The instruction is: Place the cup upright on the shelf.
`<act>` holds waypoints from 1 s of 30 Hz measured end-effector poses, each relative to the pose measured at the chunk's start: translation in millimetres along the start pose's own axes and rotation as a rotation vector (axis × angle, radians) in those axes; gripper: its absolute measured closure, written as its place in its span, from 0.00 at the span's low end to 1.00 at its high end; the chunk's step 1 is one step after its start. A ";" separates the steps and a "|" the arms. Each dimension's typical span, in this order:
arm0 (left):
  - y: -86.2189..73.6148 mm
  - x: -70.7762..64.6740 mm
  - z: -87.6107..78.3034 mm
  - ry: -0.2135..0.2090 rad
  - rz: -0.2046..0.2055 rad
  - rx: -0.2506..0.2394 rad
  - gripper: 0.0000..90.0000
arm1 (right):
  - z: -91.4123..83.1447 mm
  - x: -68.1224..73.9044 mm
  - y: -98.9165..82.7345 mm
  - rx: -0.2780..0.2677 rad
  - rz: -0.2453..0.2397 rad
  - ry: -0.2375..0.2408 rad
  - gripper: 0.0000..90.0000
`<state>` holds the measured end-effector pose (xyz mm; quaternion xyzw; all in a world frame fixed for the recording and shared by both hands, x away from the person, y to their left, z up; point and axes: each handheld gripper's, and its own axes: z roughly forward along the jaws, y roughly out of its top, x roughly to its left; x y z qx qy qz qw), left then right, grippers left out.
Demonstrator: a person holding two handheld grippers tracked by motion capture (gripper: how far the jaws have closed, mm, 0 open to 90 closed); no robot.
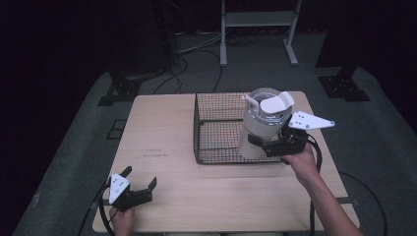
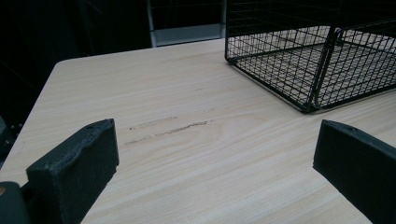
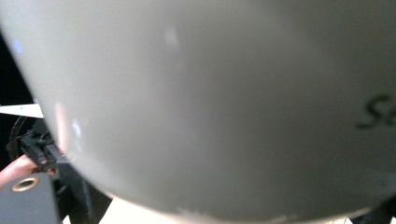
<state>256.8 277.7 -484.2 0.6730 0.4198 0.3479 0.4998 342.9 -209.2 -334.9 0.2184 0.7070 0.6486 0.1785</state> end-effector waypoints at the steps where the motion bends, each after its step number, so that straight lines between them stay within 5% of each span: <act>1: 0.0 0.0 0.0 0.000 0.000 0.000 0.00 | 3.0 -1.9 2.3 0.002 -0.005 0.000 0.09; 19: 0.0 1.1 -0.3 -0.006 0.000 0.000 0.00 | 61.8 -34.5 24.6 0.028 -0.020 0.012 0.09; 30: -0.2 0.8 -0.5 -0.008 -0.008 -0.006 0.00 | 96.7 -55.4 19.7 0.046 -0.023 0.039 0.09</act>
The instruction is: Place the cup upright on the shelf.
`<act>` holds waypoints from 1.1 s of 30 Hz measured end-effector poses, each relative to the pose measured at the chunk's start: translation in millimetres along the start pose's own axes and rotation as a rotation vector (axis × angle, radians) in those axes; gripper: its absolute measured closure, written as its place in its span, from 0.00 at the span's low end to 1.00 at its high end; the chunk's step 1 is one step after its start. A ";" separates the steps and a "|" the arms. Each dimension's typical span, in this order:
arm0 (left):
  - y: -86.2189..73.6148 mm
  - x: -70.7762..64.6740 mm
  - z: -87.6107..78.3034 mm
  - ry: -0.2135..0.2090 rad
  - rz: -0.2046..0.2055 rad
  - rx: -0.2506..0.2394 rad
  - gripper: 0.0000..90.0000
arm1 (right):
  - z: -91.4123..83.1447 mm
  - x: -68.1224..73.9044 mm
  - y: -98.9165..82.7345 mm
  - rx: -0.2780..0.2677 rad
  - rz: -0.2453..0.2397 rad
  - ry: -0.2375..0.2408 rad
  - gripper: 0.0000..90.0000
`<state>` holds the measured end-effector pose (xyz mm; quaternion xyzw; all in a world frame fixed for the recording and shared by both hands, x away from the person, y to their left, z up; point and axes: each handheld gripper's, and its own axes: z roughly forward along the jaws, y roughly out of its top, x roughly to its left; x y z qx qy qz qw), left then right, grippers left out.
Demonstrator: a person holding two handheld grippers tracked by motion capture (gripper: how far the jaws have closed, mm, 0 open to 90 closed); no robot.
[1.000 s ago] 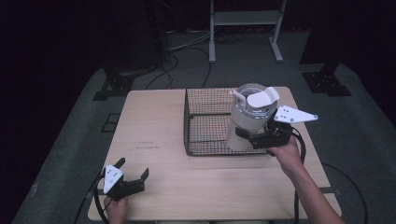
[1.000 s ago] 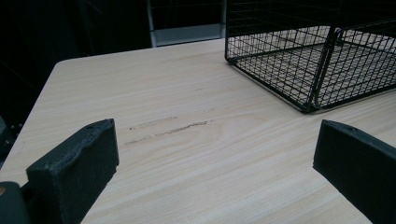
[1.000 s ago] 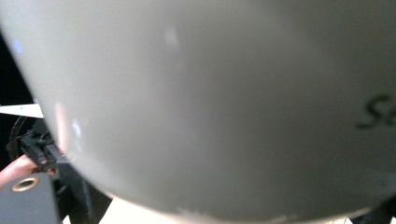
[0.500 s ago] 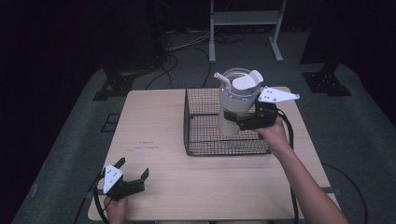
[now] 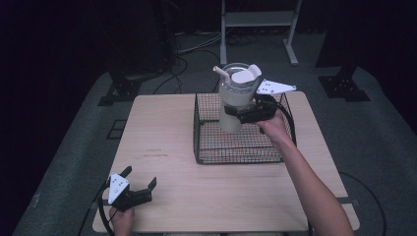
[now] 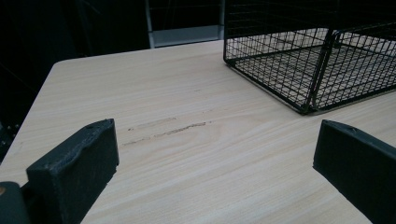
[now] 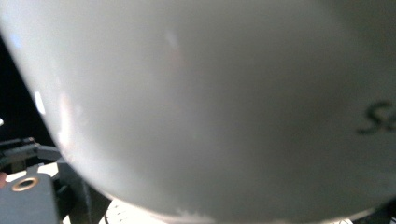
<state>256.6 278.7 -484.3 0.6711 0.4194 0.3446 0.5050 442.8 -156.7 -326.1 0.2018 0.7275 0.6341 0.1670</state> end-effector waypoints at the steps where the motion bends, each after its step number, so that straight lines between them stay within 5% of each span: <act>1: 0.0 0.0 0.0 0.000 0.000 -0.001 0.00 | 2.6 -1.1 -1.2 0.005 -0.001 0.006 0.09; 18: 0.1 0.5 0.0 0.000 0.004 0.000 0.00 | 33.6 -27.1 -30.2 0.041 0.036 0.063 0.09; 33: 0.0 0.3 -0.2 -0.002 0.004 -0.003 0.00 | 52.3 -33.3 -54.6 0.096 0.073 0.107 0.09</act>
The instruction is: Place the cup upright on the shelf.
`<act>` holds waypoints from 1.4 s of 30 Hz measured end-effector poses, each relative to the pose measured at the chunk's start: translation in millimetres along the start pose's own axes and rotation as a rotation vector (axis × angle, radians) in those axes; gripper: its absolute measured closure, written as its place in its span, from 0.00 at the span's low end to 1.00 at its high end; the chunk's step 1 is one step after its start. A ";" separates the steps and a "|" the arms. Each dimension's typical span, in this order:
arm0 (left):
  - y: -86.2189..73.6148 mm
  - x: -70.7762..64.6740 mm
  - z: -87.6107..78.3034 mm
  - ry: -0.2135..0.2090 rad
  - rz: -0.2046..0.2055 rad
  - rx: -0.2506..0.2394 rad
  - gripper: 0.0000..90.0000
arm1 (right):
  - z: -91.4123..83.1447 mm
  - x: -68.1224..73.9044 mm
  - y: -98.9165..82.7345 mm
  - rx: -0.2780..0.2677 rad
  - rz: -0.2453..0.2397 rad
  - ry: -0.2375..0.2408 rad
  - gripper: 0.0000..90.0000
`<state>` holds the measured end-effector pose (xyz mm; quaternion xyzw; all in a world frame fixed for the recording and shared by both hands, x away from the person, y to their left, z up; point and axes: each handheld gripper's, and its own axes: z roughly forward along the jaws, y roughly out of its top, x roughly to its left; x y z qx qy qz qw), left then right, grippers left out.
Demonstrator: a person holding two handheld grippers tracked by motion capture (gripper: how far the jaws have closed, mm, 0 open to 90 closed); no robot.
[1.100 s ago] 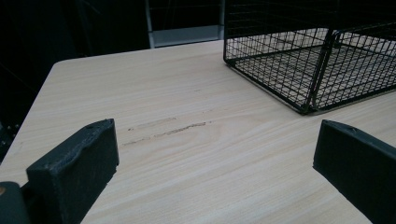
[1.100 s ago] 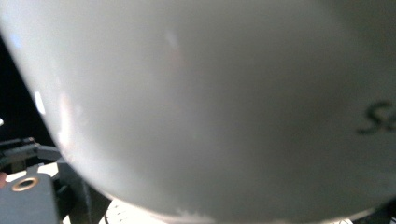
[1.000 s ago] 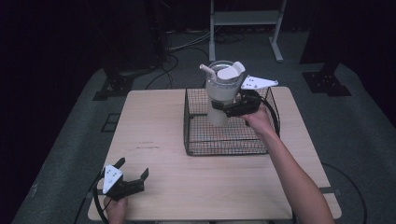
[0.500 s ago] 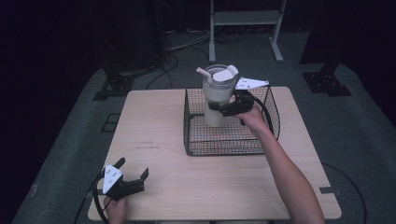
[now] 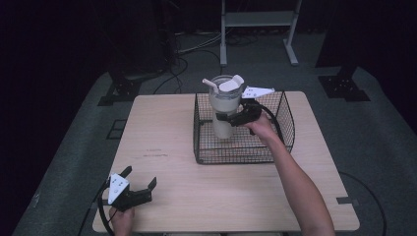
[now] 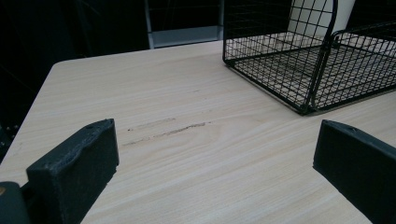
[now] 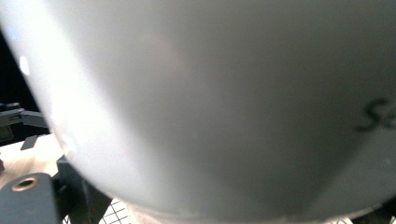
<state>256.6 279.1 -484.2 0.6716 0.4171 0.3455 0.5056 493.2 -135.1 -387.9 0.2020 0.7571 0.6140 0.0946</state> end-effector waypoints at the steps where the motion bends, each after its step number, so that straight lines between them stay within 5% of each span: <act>1: 0.0 0.0 0.0 0.000 0.001 0.000 0.00 | 0.0 0.0 0.0 0.000 0.000 0.000 0.09; 20: -0.2 0.6 0.3 -0.005 -0.002 -0.004 0.00 | 9.3 -8.2 -26.8 0.076 0.029 0.001 0.09; 42: -0.2 -0.5 -0.2 -0.004 0.004 -0.003 0.00 | 12.5 -18.8 -35.9 0.183 0.010 -0.004 0.09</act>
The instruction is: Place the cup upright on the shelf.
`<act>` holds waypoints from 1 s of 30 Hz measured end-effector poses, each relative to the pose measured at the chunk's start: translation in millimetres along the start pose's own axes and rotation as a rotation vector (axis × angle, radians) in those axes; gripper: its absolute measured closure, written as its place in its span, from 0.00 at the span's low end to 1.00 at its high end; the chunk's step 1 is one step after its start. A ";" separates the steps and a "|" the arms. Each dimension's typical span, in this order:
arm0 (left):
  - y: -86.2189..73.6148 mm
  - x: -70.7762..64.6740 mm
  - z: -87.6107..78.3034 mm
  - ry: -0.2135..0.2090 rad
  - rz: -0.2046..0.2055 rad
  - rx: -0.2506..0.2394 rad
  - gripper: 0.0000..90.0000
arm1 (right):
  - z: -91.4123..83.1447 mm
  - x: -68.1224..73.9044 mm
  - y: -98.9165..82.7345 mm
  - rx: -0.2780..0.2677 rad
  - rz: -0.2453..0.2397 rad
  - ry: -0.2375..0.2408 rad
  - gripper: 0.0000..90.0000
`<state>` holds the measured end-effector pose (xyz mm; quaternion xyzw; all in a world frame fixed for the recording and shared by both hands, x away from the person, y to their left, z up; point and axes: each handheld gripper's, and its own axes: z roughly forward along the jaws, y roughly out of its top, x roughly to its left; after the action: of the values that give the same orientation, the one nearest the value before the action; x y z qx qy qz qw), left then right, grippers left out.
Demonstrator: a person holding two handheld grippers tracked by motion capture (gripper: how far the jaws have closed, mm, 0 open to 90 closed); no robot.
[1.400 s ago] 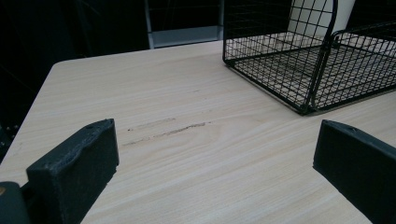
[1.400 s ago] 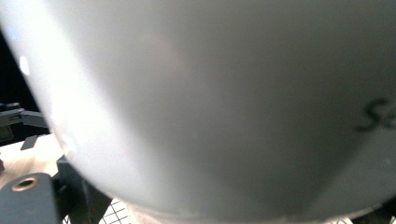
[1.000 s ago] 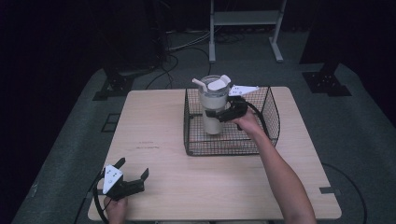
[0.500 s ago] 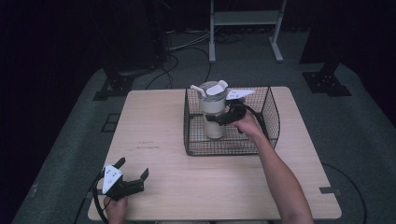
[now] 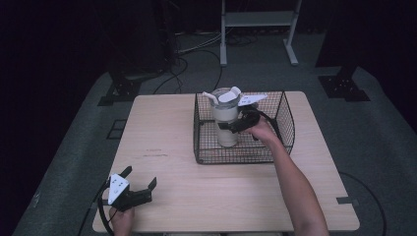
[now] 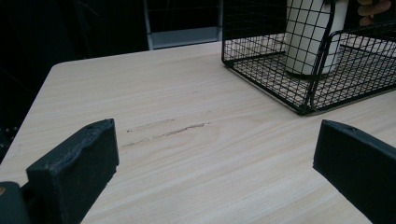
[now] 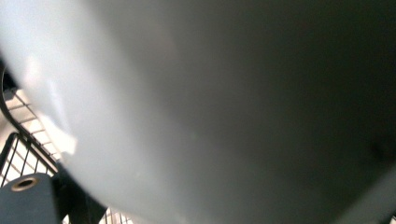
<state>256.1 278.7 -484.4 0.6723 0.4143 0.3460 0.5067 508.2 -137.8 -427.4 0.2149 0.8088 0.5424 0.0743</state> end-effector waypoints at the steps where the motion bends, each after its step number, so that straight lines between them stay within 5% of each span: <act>1: 0.0 0.0 0.0 0.000 0.000 0.000 0.00 | 0.0 0.0 0.0 0.000 0.000 0.000 0.09; 30: 0.1 -0.2 0.3 0.004 0.007 0.003 0.00 | -13.0 -2.2 -5.5 0.004 -0.057 0.004 0.09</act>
<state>256.3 278.4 -484.4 0.6737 0.4135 0.3487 0.5036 504.1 -151.4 -427.4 0.1907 0.8158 0.5389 0.0875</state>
